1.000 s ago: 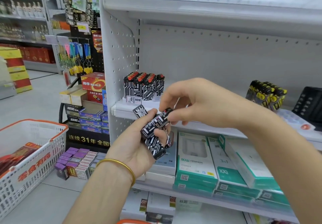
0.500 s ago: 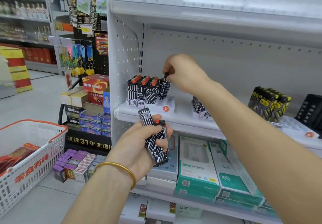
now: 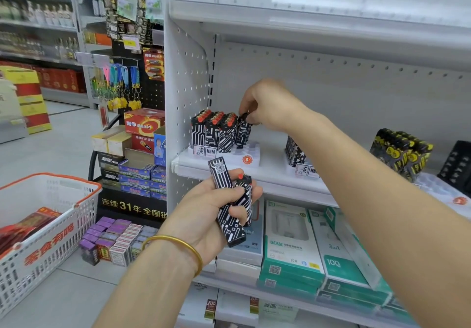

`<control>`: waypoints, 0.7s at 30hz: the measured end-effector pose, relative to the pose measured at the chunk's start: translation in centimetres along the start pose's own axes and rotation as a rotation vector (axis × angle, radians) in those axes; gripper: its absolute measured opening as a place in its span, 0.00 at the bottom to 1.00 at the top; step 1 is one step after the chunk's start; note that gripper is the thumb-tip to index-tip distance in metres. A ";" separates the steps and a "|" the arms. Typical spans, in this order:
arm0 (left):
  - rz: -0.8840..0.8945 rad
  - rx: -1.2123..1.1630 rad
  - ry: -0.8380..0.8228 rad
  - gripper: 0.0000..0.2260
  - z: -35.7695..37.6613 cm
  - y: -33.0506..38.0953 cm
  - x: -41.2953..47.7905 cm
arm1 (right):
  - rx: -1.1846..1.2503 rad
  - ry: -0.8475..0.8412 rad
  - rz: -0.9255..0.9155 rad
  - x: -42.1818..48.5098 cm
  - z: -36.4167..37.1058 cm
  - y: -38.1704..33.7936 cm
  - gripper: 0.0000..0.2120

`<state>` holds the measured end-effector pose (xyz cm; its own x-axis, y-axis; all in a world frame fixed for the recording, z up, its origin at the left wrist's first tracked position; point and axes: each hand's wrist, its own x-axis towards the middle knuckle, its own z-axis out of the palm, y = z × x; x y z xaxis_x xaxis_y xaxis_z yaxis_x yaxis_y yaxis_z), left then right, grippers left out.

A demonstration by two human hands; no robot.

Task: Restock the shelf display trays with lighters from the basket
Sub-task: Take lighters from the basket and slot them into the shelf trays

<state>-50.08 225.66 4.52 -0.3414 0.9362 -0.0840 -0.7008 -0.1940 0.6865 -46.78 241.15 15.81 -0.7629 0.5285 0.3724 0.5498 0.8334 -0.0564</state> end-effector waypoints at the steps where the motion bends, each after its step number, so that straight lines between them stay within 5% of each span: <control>1: 0.004 0.000 0.001 0.10 0.0 0.0 0.0 | -0.007 0.015 0.003 0.0 0.3 -0.1 0.12; 10: -0.003 0.022 0.010 0.10 -0.1 -0.2 0.0 | -0.078 0.085 0.021 0.2 1.8 -0.5 0.10; 17: 0.016 0.054 0.011 0.10 -0.3 -0.2 0.0 | 0.082 0.147 0.011 -3.3 -0.5 -0.9 0.19; 21: 0.027 0.031 0.015 0.10 -0.2 -0.1 0.1 | 0.296 -0.079 -0.094 -7.9 -1.4 -2.2 0.12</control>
<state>-50.17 225.70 4.30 -0.3696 0.9261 -0.0756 -0.6714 -0.2100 0.7107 -41.52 234.94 14.28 -0.8359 0.4485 0.3164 0.3618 0.8838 -0.2968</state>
